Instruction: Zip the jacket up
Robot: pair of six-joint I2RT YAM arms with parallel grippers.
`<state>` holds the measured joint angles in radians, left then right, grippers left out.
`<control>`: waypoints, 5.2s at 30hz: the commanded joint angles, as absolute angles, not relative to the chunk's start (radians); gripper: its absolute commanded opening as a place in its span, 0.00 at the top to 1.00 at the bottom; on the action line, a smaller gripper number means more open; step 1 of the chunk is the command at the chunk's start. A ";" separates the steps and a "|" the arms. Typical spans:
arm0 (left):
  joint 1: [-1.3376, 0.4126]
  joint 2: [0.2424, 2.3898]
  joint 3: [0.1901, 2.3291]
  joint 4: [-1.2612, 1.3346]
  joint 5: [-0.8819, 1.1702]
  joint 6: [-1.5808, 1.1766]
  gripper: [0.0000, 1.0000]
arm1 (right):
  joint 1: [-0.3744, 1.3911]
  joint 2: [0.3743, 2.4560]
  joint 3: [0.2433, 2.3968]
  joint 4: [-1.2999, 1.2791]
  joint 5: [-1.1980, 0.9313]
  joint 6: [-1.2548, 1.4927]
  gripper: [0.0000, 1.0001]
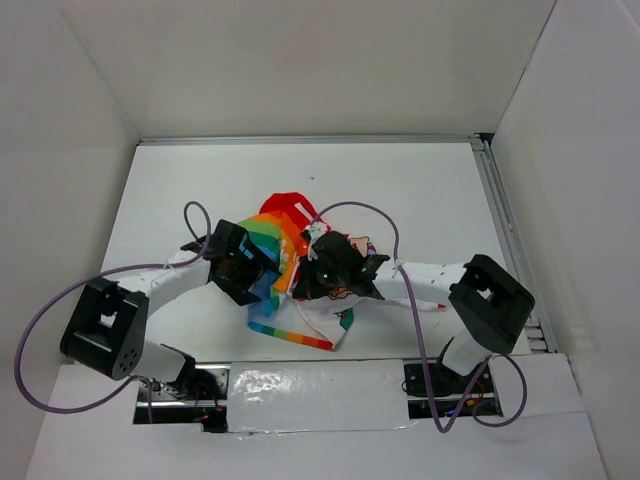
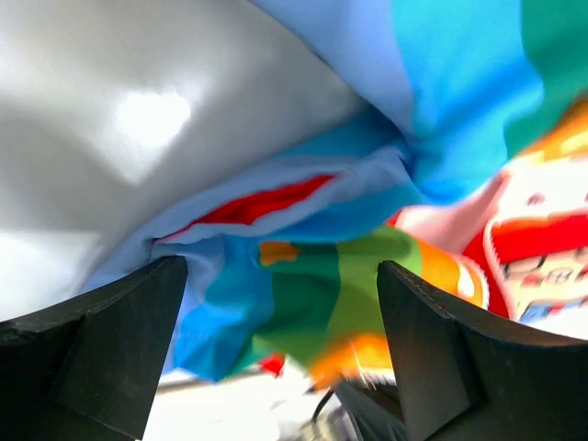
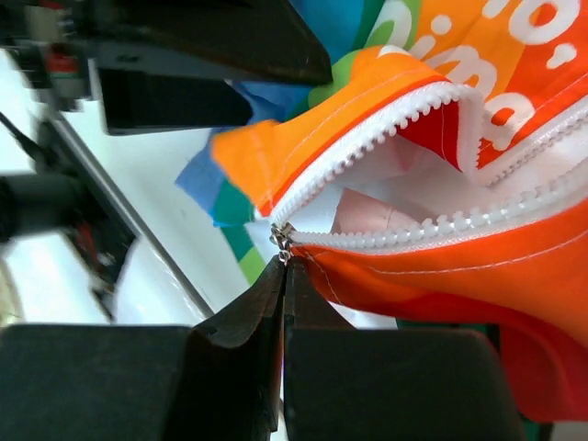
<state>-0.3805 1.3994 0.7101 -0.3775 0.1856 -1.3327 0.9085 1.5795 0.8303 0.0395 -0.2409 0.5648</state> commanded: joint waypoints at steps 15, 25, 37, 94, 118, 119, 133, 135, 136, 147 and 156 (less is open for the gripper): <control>-0.261 1.416 0.986 -0.489 0.147 -1.221 0.01 | 0.818 1.586 0.819 0.344 -0.384 0.791 1.00; -0.400 1.075 0.830 -0.584 0.146 -1.357 0.01 | 0.796 1.594 0.819 0.321 -0.432 0.793 1.00; -0.612 1.161 0.812 -0.497 -0.060 -1.525 0.07 | 0.785 1.540 0.799 0.333 -0.506 0.766 1.00; -0.693 1.066 0.715 -0.360 -0.152 -1.617 1.00 | 0.750 1.487 0.890 0.087 -0.478 0.663 1.00; -0.692 0.878 0.690 -0.348 -0.115 -1.310 1.00 | 0.634 1.713 1.320 -0.474 0.373 0.399 1.00; -0.692 0.855 0.669 -0.357 -0.115 -1.318 1.00 | 0.550 1.761 1.350 -0.479 0.380 0.409 1.00; -0.672 0.765 0.595 -0.511 -0.094 -1.393 0.69 | 0.127 2.011 1.849 -0.425 0.081 0.287 0.77; -0.672 0.784 0.629 -0.534 -0.100 -1.396 0.24 | 0.130 1.926 1.751 -0.384 -0.099 0.269 0.00; -0.672 0.791 0.641 -0.555 -0.113 -1.416 0.16 | 0.133 1.890 1.717 -0.342 -0.133 0.275 0.00; -0.672 0.854 0.897 -0.911 -0.193 -1.408 0.01 | 0.063 1.349 1.185 -0.248 -0.028 0.469 0.00; -0.655 0.907 1.014 -0.923 -0.242 -1.243 0.01 | 0.049 0.901 0.848 -0.369 0.179 0.529 0.00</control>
